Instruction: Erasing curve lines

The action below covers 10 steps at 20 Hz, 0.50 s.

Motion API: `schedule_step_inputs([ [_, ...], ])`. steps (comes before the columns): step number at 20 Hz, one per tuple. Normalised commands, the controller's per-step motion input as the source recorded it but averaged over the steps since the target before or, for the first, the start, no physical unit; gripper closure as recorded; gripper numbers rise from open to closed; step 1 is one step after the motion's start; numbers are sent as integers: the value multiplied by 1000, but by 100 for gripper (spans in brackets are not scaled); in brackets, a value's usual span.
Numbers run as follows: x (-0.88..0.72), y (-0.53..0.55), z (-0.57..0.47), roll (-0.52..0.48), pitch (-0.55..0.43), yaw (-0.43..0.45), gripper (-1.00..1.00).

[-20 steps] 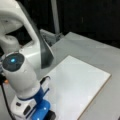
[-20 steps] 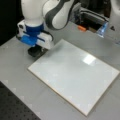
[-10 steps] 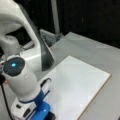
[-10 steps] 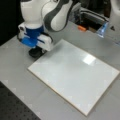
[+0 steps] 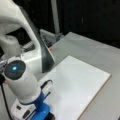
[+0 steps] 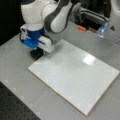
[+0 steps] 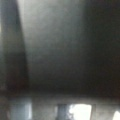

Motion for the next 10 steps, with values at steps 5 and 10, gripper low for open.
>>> schedule_step_inputs([
  [5,-16,-49,-107,164,-24,-174,100],
  [10,-61,-47,-77,67,-55,-179,-100],
])
